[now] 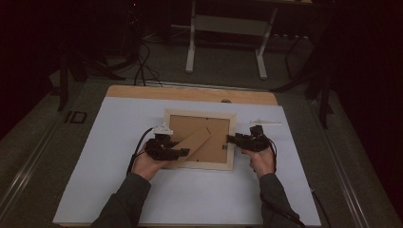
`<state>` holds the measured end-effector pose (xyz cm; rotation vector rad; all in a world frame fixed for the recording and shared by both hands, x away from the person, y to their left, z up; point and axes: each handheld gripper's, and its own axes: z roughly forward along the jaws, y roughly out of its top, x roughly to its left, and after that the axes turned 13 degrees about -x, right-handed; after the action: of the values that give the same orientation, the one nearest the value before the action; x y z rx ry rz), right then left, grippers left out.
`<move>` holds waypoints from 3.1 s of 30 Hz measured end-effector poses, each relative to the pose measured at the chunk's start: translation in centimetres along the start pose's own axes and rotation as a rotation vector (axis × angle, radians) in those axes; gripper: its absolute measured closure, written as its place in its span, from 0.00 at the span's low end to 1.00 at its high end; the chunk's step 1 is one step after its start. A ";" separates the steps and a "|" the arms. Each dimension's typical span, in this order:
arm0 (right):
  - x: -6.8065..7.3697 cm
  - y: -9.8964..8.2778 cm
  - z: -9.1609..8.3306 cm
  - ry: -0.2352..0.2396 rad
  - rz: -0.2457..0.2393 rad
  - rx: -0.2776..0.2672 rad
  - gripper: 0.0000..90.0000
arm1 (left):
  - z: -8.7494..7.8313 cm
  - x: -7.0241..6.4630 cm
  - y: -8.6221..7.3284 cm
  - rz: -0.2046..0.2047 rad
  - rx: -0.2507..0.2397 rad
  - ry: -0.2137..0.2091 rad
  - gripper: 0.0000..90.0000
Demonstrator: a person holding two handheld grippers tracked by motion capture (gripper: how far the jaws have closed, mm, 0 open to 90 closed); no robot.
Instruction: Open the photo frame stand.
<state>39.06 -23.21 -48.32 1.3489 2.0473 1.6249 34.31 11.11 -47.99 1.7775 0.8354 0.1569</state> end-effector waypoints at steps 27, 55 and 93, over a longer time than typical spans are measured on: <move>0.6 0.9 -0.6 -0.024 -0.052 -0.017 0.67 | 0.1 -0.3 1.0 0.056 0.028 0.011 0.77; 1.4 2.3 -1.3 -0.056 -0.103 -0.067 0.69 | 0.4 -0.6 2.0 0.110 0.012 0.053 0.82; 2.3 4.0 -0.7 -0.114 -0.176 -0.077 0.69 | 0.9 -1.5 2.5 0.156 -0.006 0.139 0.83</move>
<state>39.35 -22.04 -43.81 1.1715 1.9556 1.5005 34.80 9.17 -45.68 1.8421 0.7925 0.3885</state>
